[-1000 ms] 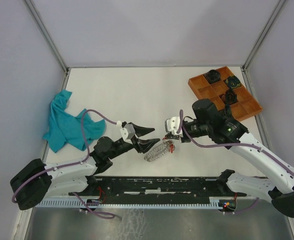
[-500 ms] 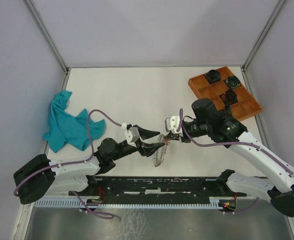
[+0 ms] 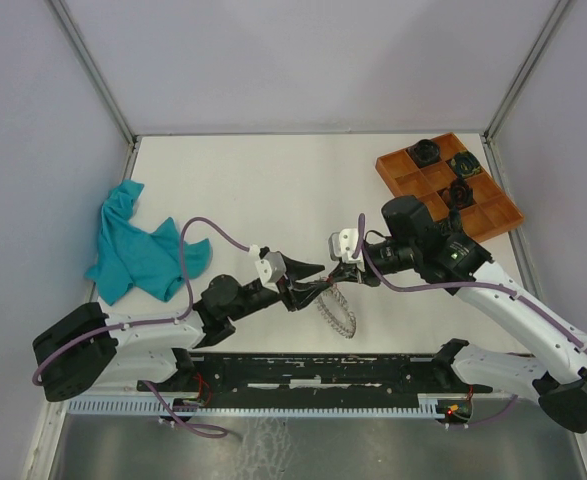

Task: Remove the keys from the keyring
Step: Remove the key from the keyring.

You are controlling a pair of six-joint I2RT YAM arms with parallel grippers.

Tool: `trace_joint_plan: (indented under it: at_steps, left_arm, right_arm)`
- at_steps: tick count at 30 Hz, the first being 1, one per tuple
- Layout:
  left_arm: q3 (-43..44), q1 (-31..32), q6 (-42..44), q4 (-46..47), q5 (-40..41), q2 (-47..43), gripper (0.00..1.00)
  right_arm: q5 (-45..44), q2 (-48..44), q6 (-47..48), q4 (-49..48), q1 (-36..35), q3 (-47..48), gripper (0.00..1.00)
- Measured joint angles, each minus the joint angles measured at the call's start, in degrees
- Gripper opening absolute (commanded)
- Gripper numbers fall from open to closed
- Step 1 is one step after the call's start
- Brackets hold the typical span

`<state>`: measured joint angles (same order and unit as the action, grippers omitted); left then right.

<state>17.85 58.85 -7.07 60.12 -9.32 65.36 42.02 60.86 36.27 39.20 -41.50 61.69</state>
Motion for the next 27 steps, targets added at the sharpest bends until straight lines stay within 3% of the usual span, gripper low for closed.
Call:
trace_joint_plan:
  at_steps: [9, 11, 13, 19, 21, 25, 27]
  left_arm:
    - [0.79, 0.13, 0.04, -0.52, -0.2, 1.03, 0.41]
    - [1.18, 0.13, 0.07, -0.92, -0.35, 1.51, 0.29]
    - [1.31, 0.17, 0.11, -1.07, -0.83, 1.79, 0.07]
    - [1.4, 0.61, 2.05, -1.27, -2.78, 1.77, 0.03]
    - [1.4, 0.61, 2.29, -1.33, -2.86, 1.66, 0.03]
    - [1.4, 0.59, 2.45, -1.75, -3.23, 0.96, 0.03]
    - [1.4, 0.55, 2.47, -2.54, -3.21, 0.37, 0.03]
  right_arm:
    - [0.04, 0.0, -0.31, -0.94, 0.04, 0.0, 0.01]
    - [0.02, 0.0, -0.33, -1.03, 0.02, 0.0, 0.0]
    - [-0.04, 0.02, -0.33, -1.07, 0.07, 0.0, 0.01]
    - [0.0, 0.11, -0.79, -1.25, 0.5, 0.0, 0.01]
    - [0.02, 0.13, -0.96, -1.25, 0.52, 0.0, 0.1]
    - [0.52, 0.13, -1.92, -1.79, 0.74, 0.0, 0.43]
    - [1.2, 0.11, -2.62, -2.51, 0.83, 0.0, 0.54]
